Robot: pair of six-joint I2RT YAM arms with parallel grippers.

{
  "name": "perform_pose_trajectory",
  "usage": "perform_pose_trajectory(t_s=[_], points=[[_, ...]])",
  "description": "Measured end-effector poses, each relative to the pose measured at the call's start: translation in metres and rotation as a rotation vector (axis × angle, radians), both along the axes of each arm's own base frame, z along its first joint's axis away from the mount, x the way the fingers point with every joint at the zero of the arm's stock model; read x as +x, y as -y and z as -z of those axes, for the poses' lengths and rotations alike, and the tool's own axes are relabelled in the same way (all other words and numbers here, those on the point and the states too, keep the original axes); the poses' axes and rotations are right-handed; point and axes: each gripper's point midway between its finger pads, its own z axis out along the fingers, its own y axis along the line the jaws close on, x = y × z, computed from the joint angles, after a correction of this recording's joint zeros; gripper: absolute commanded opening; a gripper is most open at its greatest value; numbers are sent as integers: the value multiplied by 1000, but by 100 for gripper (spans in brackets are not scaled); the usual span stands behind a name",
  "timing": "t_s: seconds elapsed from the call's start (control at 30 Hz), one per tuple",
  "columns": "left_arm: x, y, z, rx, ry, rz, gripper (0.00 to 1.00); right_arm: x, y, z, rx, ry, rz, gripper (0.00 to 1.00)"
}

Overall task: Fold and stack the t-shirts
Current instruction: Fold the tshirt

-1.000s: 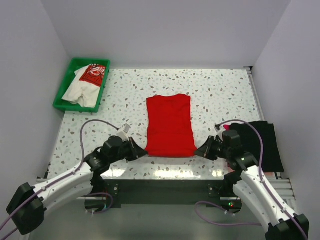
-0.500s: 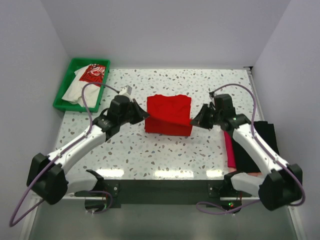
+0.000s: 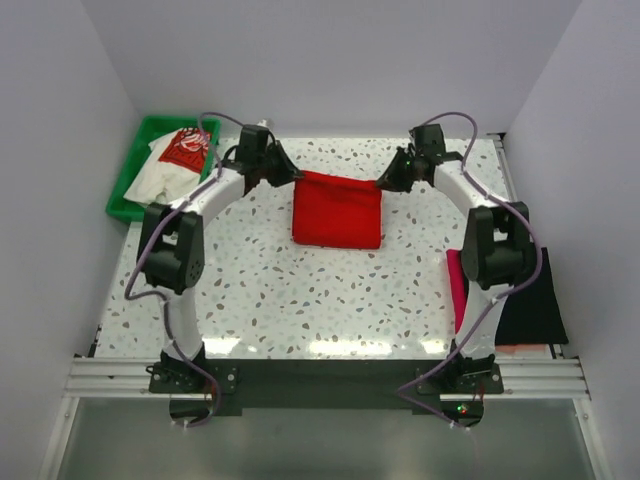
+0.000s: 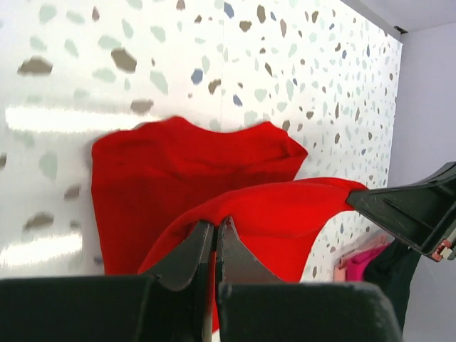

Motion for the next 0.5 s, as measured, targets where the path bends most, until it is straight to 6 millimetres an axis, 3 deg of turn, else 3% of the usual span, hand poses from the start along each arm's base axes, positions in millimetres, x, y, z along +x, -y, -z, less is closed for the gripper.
perform_pose_trajectory(t_s=[0.03,0.07,0.17,0.2,0.23,0.33,0.5], points=[[14,1,6,-13,-2,11,6,12,1,6,2,-6,4,0],[26,3,14,-26,-6,21,24,21,1,12,5,-9,5,2],[56,5,44,-53,-23,54,50,49,3,34,13,-26,17,36],[62,4,56,-62,-38,62,54,53,4,43,12,-38,21,52],[65,3,65,-70,-49,68,60,57,5,48,12,-43,23,57],[65,-5,84,-89,-82,74,64,66,10,62,4,-57,30,69],[59,-22,74,-98,-67,56,61,65,23,58,-34,-34,45,71]])
